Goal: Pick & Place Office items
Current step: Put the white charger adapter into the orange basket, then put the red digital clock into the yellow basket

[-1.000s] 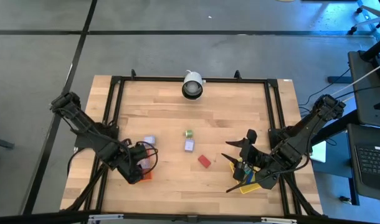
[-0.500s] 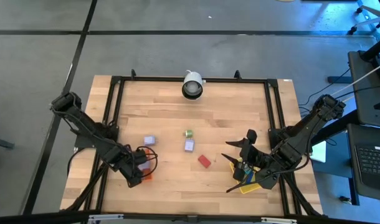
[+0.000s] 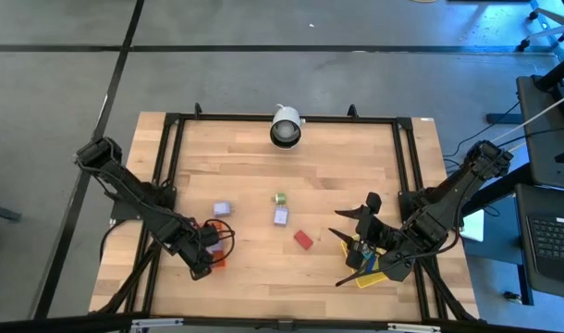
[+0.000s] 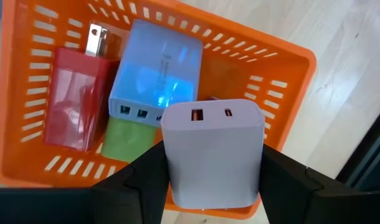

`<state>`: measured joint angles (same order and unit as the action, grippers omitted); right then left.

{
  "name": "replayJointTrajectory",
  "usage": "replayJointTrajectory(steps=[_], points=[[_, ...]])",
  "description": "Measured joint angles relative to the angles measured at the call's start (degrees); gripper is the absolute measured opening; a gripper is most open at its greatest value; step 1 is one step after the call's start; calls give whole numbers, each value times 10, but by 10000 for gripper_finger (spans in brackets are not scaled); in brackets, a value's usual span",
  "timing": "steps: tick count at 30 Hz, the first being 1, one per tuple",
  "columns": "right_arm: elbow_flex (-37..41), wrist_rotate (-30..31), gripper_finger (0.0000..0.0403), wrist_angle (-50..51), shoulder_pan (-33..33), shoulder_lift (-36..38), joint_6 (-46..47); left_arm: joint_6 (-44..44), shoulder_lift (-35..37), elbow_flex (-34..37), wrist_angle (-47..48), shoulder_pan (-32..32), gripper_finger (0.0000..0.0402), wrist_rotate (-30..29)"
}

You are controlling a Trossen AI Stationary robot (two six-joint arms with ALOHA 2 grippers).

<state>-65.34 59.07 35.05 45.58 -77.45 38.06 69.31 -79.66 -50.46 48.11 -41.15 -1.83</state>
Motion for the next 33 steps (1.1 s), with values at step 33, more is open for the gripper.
replayJointTrajectory(steps=[33], points=[[0,7,224,-29,-9,0,0,-55,4,-6,-16,3,233,-55]])
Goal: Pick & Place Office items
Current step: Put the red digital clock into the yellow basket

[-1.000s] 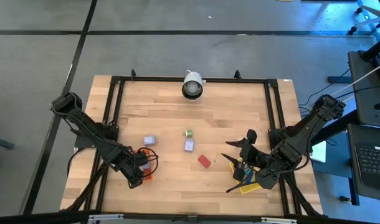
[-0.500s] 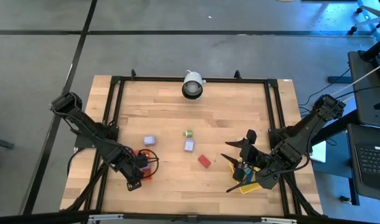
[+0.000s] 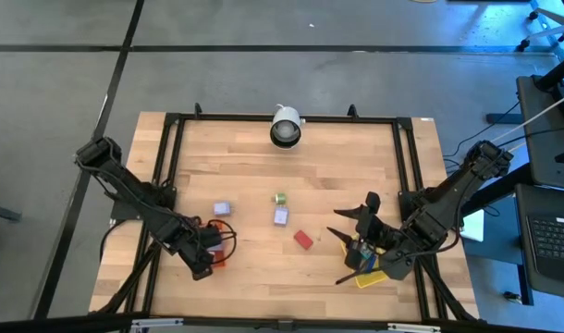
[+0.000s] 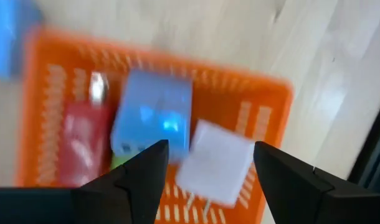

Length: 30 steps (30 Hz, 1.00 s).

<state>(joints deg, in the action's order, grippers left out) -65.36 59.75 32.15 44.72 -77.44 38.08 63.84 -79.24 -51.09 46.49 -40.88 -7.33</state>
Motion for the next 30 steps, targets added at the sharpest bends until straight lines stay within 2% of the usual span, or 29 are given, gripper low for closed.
replayJointTrajectory(steps=[8,13,16,22,30], points=[[0,-9,224,1,-41,-5,2,-161,0,-99,0,28,230,-134],[0,-47,224,1,-74,-5,3,-312,1,-177,-6,30,218,-319],[0,-75,224,1,-94,-5,2,-382,9,-199,-13,28,209,-390],[0,-92,224,-1,-116,-5,-10,-399,54,-173,-18,26,198,-448],[0,-122,224,-5,-152,-5,-15,-361,98,-70,-48,18,196,-478]])
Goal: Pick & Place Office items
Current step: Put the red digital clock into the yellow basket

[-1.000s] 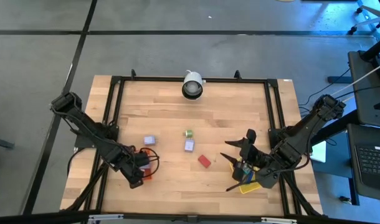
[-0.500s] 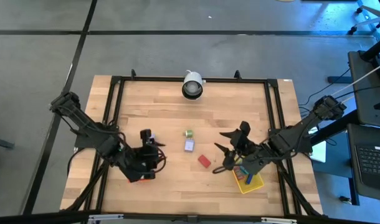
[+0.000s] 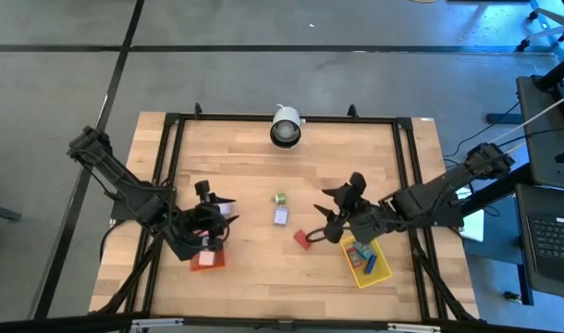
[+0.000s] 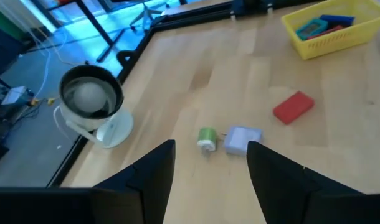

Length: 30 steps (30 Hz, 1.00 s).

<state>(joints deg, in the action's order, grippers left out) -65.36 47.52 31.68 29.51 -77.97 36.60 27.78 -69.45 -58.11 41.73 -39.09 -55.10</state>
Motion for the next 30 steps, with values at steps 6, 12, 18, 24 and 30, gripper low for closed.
replayJointTrajectory(steps=[6,12,18,24,30], points=[[0,-41,224,0,-47,-4,-2,2,35,74,-63,-6,196,-30],[0,-94,224,-26,-77,-27,-9,15,61,123,-97,-4,196,-70],[0,-176,224,-23,-106,-76,5,47,69,134,-105,11,196,-78],[0,-270,224,-12,-131,-152,39,51,69,133,-107,16,196,-78],[-8,-340,224,0,-147,-225,52,40,69,133,-107,18,196,-80]])
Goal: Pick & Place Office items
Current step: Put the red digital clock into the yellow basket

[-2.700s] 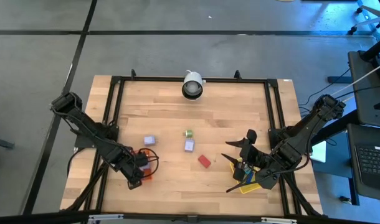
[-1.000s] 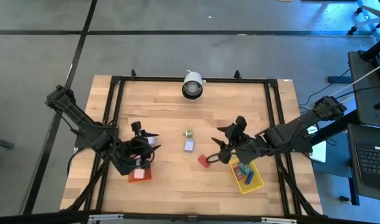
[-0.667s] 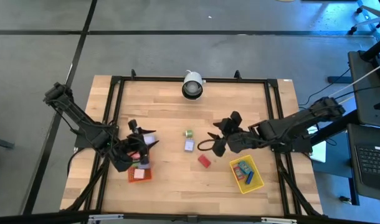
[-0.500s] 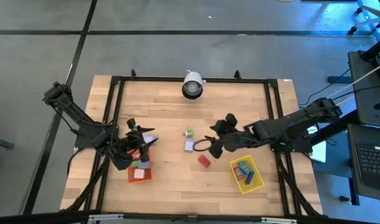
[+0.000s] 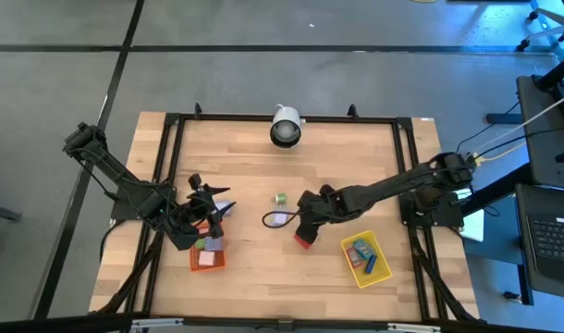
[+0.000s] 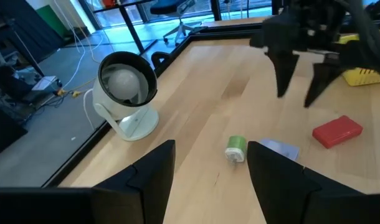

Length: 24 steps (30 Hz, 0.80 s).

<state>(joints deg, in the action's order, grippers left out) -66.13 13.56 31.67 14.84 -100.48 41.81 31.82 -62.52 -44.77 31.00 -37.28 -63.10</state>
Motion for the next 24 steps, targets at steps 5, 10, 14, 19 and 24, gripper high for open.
replayJointTrajectory(steps=[5,10,14,19,24], points=[[-37,-14,224,-4,8,-18,-2,0,0,0,2,0,196,4],[-45,-35,224,14,16,-20,30,4,0,0,2,0,196,16],[-45,-57,224,33,32,-20,50,5,0,0,1,0,196,31],[-45,-64,240,31,52,-20,68,5,0,0,0,0,196,32],[-45,-73,264,17,56,-58,71,5,0,0,0,0,196,32]])
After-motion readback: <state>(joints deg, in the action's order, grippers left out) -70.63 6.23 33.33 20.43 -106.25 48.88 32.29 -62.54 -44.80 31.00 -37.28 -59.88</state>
